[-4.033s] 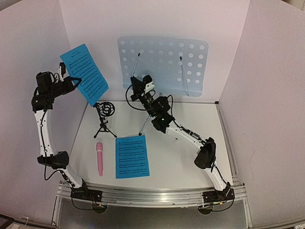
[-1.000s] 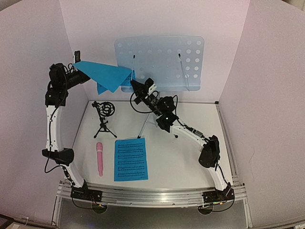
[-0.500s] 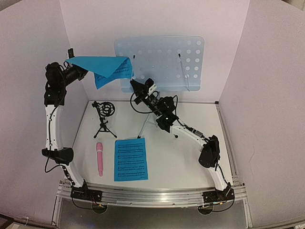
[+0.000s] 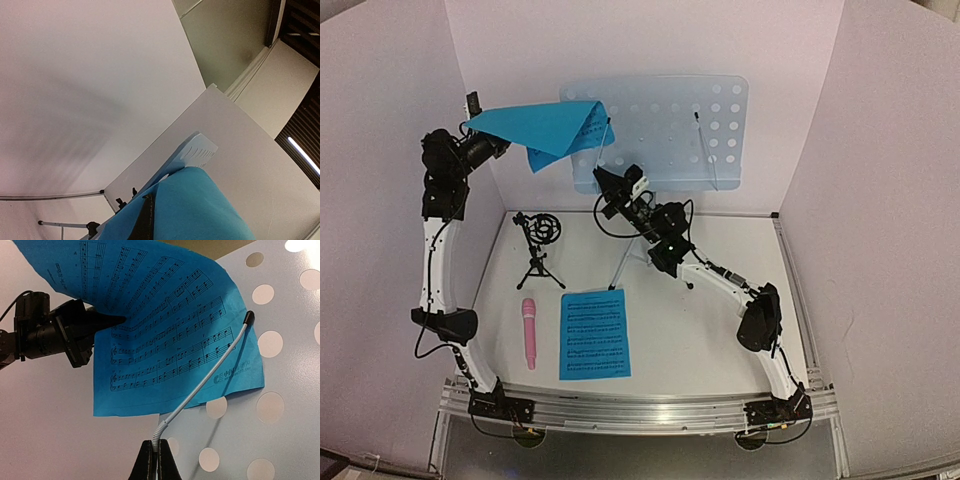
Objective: Set up the instrument practice props
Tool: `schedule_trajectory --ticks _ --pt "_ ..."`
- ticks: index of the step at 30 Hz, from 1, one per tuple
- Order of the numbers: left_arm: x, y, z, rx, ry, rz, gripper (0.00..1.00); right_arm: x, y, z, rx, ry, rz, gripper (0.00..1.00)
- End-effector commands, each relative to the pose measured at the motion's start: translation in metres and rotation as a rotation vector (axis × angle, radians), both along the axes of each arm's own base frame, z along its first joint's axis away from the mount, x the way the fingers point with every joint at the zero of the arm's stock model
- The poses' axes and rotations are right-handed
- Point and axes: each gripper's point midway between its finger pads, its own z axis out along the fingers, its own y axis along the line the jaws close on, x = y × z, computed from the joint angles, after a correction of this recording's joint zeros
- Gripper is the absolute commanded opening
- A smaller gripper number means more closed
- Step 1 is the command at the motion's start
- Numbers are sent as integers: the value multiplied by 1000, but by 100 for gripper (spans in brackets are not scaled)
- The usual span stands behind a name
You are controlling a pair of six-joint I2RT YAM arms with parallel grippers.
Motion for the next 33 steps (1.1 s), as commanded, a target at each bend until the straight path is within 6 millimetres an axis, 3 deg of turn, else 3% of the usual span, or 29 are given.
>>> schedule_trajectory --ticks 1,8,14,22,25,33 --pt "-6 1 22 1 -127 14 0 -38 -15 50 59 -167 38 0" --pt "7 -5 1 30 -65 18 0 -38 -17 54 43 -196 -7 0" --pt "16 -4 -7 27 -38 35 0 -57 -22 74 42 -301 -16 0" --pt "23 -4 -19 72 -25 57 0 -54 -23 69 -16 -317 -60 0" --pt "15 -14 -16 109 -71 30 0 -51 -24 67 -17 -304 -60 0" --pt "-2 -53 -48 286 -112 -86 0 -48 -24 61 -45 -278 -57 0"
